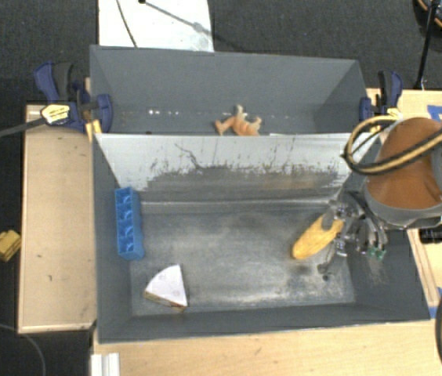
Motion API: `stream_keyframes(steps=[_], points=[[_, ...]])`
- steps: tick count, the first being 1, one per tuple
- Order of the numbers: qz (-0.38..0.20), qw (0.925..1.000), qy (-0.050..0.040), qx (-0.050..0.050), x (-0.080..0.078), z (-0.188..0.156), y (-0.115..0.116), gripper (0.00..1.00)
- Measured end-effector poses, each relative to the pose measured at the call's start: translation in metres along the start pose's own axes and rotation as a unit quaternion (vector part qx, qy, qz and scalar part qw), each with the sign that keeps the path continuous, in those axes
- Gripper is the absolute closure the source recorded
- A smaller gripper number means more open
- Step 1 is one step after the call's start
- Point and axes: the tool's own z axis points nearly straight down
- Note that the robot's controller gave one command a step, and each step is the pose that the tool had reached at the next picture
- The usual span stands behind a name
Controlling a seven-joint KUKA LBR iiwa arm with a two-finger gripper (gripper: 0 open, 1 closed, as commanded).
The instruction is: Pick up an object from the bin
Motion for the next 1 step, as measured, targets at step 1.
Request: stream_keyframes(steps=[1], points=[[-0.05,0.9988,-0.0015,0.0,0.0027,0.0265,0.0065,1.0]])
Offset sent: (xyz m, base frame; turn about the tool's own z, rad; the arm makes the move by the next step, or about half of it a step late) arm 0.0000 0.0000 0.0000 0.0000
